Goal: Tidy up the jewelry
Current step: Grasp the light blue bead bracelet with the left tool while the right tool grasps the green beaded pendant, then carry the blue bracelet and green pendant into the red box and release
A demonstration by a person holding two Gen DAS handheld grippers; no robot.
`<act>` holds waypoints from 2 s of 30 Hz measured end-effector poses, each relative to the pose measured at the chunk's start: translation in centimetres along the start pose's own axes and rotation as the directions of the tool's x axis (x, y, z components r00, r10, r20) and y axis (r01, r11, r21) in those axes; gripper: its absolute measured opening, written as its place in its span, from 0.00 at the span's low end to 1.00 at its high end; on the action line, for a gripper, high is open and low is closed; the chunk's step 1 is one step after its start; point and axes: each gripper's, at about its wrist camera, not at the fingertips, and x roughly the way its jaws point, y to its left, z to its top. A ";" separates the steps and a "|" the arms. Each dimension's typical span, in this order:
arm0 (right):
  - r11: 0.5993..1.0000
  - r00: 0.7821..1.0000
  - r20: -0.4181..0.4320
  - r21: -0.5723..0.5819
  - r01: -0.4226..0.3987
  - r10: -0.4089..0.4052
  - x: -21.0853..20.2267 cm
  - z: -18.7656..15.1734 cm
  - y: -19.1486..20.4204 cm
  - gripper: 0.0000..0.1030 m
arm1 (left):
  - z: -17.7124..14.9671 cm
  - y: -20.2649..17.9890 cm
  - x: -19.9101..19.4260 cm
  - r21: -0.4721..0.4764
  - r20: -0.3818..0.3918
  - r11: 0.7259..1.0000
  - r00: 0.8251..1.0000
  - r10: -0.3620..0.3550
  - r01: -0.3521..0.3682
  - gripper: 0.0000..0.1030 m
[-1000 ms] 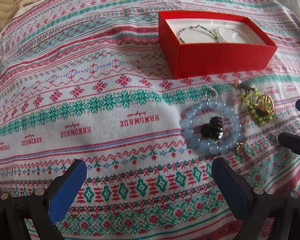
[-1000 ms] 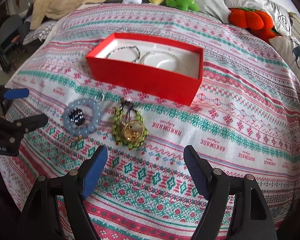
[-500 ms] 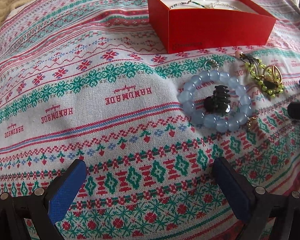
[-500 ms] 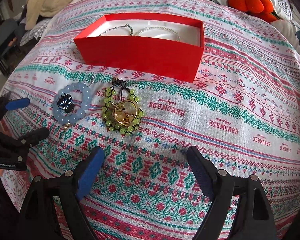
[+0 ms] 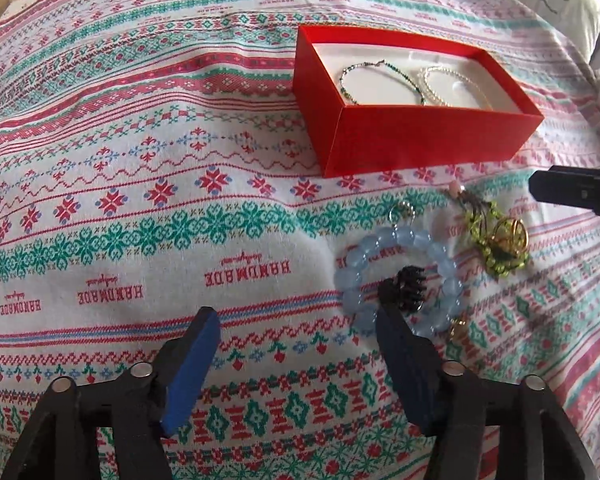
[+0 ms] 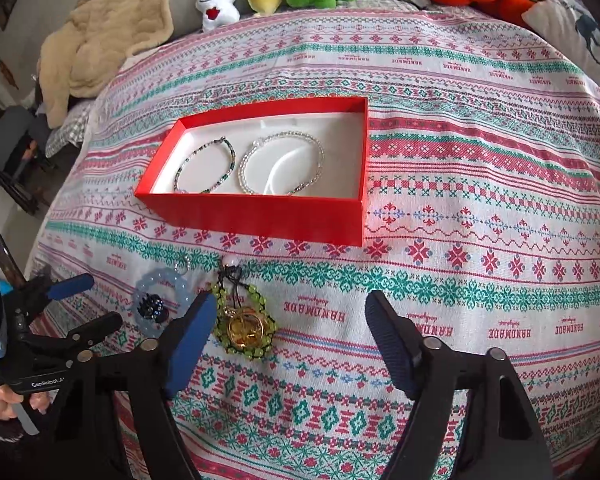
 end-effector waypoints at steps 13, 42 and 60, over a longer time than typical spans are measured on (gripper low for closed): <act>1.000 0.986 -0.165 0.001 -0.025 0.025 4.7 1.0 2.0 0.24 | 2.3 -1.0 3.5 -0.006 -0.103 0.998 0.992 -0.068 0.068 0.27; 0.999 0.998 -0.061 -0.039 0.012 -0.014 -0.3 1.0 4.3 0.07 | 3.7 -5.1 -1.6 0.073 0.060 0.996 0.996 -0.063 0.058 0.08; 0.998 0.997 0.047 0.003 -0.062 0.062 -5.5 2.1 3.9 0.06 | 5.7 -6.7 -5.5 0.084 0.158 0.990 0.979 -0.127 0.115 0.08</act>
